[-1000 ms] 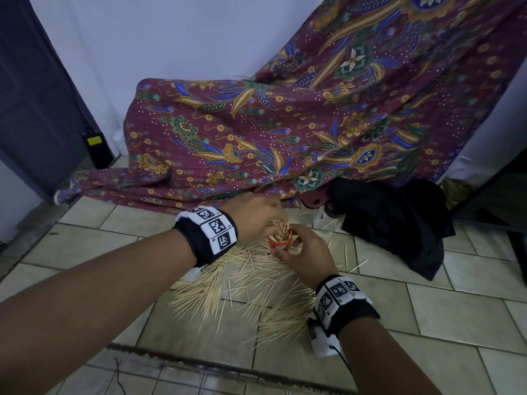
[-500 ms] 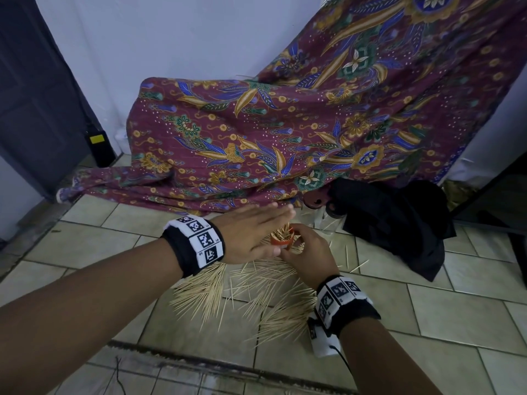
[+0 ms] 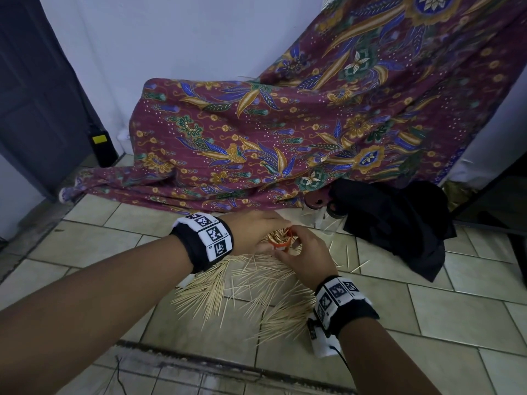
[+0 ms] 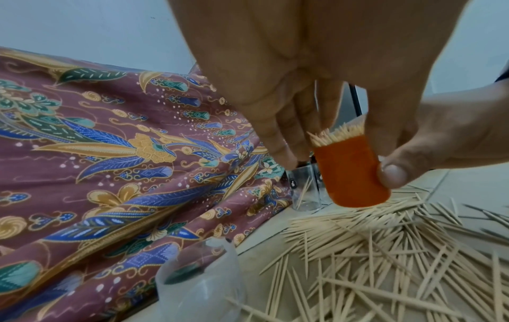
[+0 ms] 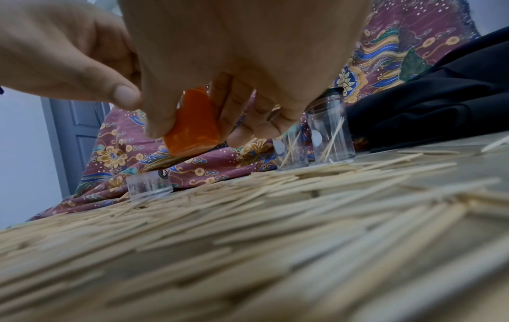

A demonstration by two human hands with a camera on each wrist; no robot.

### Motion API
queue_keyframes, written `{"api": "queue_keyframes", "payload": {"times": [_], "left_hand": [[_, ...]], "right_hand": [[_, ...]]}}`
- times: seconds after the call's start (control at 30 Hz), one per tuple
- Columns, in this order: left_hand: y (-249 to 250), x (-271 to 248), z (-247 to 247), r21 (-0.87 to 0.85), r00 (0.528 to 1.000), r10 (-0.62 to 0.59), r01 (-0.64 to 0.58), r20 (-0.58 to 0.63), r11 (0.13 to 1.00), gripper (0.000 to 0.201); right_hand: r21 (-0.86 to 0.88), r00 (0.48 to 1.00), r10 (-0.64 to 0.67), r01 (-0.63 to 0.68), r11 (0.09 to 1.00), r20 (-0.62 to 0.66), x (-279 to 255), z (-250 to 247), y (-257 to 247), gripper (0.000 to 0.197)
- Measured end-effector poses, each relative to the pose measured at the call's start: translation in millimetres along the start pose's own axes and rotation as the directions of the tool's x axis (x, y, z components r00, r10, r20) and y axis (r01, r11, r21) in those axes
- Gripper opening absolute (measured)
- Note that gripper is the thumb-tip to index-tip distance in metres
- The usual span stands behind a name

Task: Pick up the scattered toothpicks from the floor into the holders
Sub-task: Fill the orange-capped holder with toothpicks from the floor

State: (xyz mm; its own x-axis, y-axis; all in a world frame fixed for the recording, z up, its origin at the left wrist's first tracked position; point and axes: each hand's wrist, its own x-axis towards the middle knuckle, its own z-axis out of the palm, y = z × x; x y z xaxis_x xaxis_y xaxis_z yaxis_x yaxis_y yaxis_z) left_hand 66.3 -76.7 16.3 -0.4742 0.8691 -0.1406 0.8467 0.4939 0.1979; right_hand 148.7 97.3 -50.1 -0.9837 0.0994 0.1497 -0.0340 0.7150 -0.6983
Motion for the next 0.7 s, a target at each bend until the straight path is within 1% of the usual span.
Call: {"api": "queue_keyframes", "payload": {"times": [0.1,0.17,0.33,0.4,0.5,0.57,0.6,0.7], "left_hand": [[0.6,4.3,-4.1,-0.033,0.997,0.035,-0.037,-0.071,0.999,0.045],[-0.3,4.5,-4.0,-0.035,0.996,0.043,-0.046,-0.084,0.998,0.040],[-2.1,2.0,-0.2,-0.099,0.991,0.044,-0.057,-0.130,0.994,0.048],[-0.5,2.6,-1.9,-0.099,0.993,0.026,-0.038,-0.114,0.994,0.050],[0.0,4.7,-4.0,-0.057,0.998,0.024,-0.027,-0.054,0.998,0.041],[-1.6,4.7,-3.4,-0.077,0.996,0.049,-0.055,-0.074,0.996,0.037],[-3.0,4.8,-3.3,-0.093,0.994,0.055,-0.064,-0.091,0.994,0.039],[-1.8,5.8,-6.1,-0.110,0.993,0.045,-0.057,-0.105,0.992,0.054]], "right_hand": [[0.016,1.000,0.009,-0.009,1.000,0.000,0.5,1.3,1.6,0.047],[0.025,1.000,0.010,-0.010,1.000,-0.011,0.3,1.5,3.1,0.047],[0.013,1.000,0.019,-0.019,1.000,-0.015,-0.2,0.0,2.0,0.047],[0.001,1.000,0.026,-0.026,1.000,-0.010,0.0,-0.1,1.3,0.047],[0.010,1.000,0.025,-0.025,1.000,0.005,0.2,0.1,2.4,0.045],[0.010,1.000,0.023,-0.023,1.000,0.007,0.4,-0.3,2.8,0.044],[0.008,1.000,0.026,-0.026,1.000,0.004,0.7,-0.4,2.9,0.044],[-0.014,1.000,0.026,-0.026,1.000,-0.007,1.3,0.0,1.4,0.045]]}}
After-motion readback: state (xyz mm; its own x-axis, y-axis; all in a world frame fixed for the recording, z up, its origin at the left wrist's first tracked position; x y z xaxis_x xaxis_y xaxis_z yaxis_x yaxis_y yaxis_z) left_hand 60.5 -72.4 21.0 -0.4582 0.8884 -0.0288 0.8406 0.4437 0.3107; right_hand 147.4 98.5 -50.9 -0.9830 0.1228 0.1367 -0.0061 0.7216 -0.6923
